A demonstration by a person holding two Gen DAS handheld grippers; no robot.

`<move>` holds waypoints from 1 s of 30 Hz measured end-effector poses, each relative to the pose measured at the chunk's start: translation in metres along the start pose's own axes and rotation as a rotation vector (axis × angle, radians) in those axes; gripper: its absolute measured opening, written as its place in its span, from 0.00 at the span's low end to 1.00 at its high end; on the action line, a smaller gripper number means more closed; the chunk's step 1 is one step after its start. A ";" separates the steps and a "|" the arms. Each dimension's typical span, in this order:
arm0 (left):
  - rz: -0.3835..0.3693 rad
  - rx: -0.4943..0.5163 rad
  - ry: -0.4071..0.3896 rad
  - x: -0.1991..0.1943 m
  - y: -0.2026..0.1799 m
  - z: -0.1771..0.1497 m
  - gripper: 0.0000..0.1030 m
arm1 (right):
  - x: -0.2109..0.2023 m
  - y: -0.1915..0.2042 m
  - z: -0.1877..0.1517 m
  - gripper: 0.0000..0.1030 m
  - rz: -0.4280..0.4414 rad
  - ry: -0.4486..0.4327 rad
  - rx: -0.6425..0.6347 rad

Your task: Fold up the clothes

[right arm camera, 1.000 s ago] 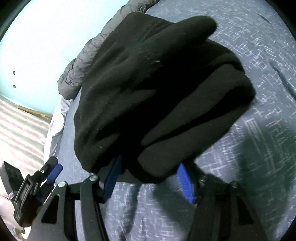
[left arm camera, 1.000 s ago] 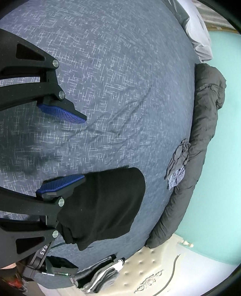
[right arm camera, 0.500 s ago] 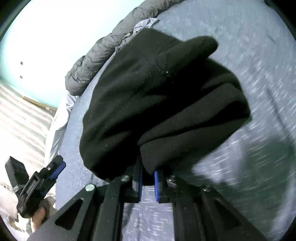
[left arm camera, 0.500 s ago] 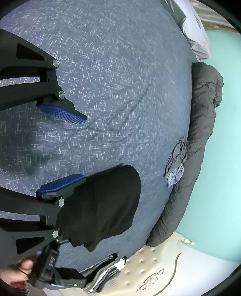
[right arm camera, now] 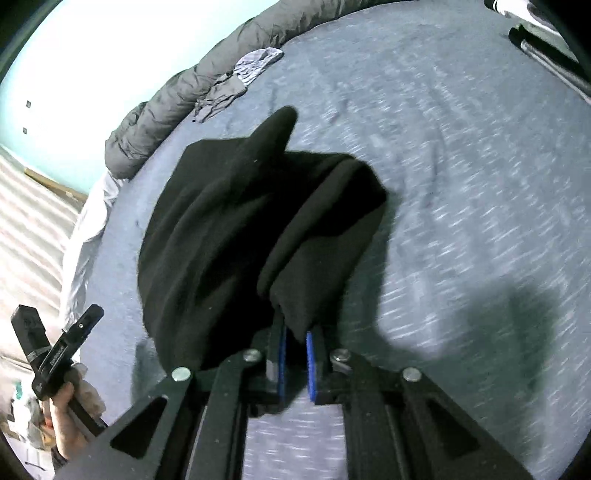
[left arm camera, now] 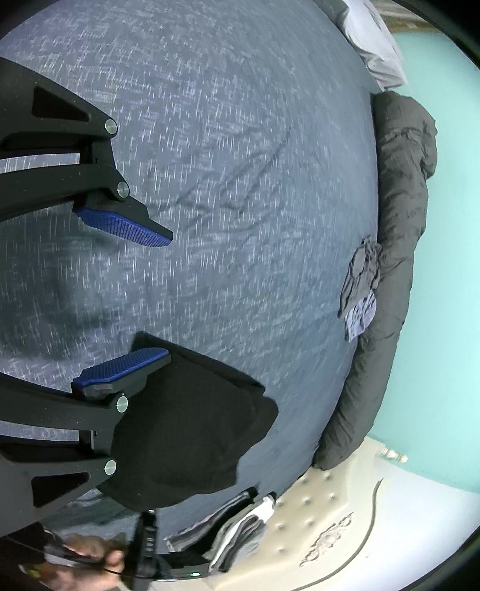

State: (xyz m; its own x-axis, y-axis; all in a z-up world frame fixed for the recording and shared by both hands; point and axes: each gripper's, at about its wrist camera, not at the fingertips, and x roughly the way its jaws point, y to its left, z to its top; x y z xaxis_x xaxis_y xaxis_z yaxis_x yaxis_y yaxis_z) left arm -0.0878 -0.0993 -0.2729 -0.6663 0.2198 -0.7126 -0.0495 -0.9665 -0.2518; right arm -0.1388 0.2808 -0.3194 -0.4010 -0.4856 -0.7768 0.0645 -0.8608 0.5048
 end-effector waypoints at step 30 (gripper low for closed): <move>-0.102 0.240 0.179 0.056 -0.090 -0.038 0.59 | -0.059 -0.022 0.005 0.45 -0.089 -0.003 -0.287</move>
State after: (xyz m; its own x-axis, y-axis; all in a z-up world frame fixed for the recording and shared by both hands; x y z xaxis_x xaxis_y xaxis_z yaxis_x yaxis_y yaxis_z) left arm -0.0923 0.0053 -0.3151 -0.5084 0.3165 -0.8008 -0.2980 -0.9372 -0.1812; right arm -0.1209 0.3286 -0.2831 -0.4196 -0.4060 -0.8118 0.2844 -0.9082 0.3072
